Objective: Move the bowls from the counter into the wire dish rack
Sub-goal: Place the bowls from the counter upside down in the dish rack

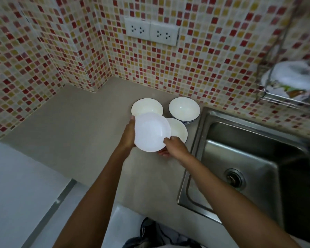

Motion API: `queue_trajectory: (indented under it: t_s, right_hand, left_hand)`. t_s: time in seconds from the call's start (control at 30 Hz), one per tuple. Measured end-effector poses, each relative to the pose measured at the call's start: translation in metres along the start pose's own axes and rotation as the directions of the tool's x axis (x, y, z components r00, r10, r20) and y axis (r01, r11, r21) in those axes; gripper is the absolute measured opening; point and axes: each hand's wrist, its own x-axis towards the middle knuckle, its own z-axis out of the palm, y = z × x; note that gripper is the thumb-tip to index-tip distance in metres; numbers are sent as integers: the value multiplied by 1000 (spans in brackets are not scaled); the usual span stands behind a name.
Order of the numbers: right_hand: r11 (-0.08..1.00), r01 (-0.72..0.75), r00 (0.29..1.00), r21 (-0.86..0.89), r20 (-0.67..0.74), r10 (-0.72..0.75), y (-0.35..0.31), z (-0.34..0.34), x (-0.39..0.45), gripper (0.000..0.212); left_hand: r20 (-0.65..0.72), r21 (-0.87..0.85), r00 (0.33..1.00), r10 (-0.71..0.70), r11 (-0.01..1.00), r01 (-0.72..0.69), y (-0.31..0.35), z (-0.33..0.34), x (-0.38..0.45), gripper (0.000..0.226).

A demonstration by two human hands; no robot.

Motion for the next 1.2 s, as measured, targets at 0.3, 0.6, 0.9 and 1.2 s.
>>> queue_trajectory:
  t_s: [0.3,0.6,0.9,1.2]
  right_hand:
    - [980,112,943,163,-329,-53,22,-159,-57,26]
    - [872,488,588,45,-755,-290,5,-313,-135,23]
    - [837,72,368,-543,-765,-528,29,-420,-136,45]
    - [661,-227,434,-715,-682,-589,64,-456,-120,80]
  left_hand:
    - [173,-76,984,-36,996,50,22,156,-30,52]
    - [363,-106,913,185,982,-156,58,261,-76,47]
    - [350,82,767,539,798,-598,110,364,-111,48]
    - [524,467,422,740,165,-869,118,476,-100,83]
